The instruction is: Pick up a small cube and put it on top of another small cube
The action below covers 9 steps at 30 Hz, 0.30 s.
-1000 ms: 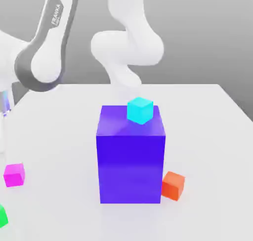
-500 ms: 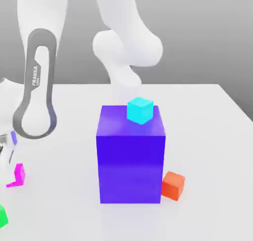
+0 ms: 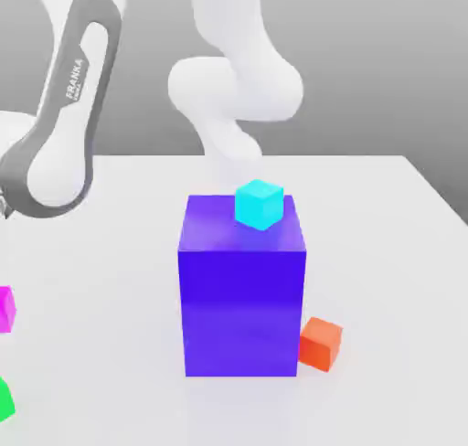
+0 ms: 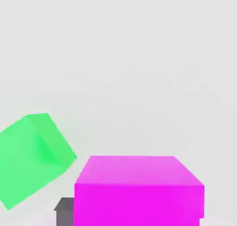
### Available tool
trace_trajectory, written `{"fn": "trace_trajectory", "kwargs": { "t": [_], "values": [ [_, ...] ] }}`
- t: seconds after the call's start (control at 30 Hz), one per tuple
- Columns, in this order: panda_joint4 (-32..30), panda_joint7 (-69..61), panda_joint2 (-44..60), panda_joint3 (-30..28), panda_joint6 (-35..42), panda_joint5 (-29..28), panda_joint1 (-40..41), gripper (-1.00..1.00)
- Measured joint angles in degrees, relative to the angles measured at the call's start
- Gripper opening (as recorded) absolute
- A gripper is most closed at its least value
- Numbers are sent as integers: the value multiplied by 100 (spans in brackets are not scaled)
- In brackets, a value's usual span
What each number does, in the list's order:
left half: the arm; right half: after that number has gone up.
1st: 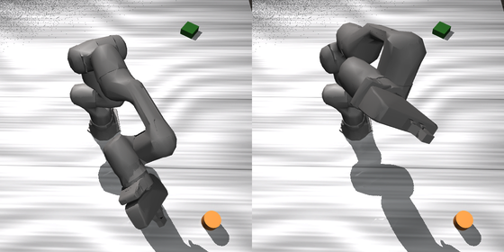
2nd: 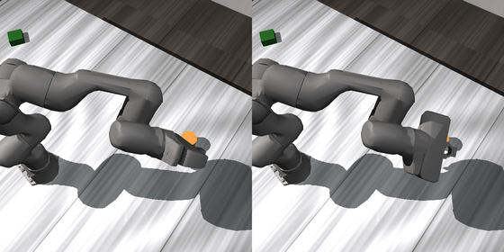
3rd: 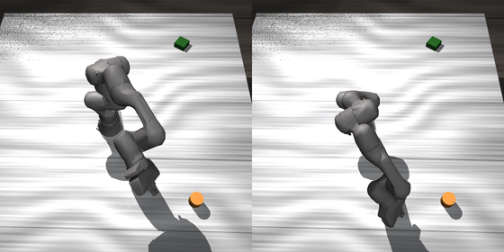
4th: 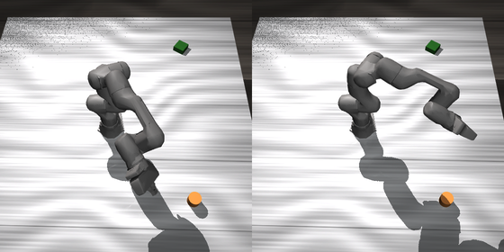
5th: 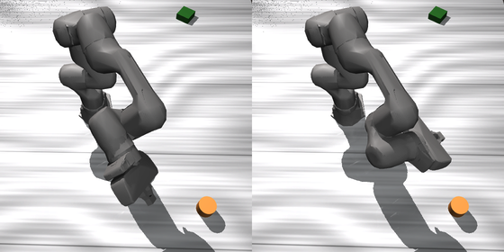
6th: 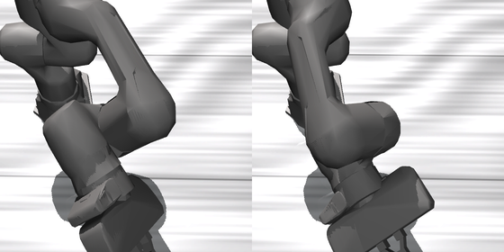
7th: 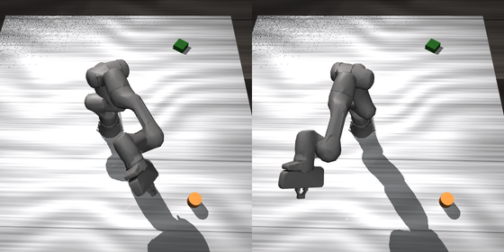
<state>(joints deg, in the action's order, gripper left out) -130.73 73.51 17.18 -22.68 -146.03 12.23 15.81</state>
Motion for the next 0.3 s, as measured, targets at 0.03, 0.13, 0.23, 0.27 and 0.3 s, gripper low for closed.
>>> {"fn": "trace_trajectory", "kwargs": {
  "t": [0.03,0.13,0.23,0.27,0.3],
  "values": [
    [211,133,55,19,151,-33,-72,-100],
    [435,49,551,223,-100,226,3,-100],
    [485,-77,881,380,-366,420,113,100],
    [485,-77,881,380,-366,420,113,100],
    [485,-77,881,380,-366,420,113,100]
  ]
}}
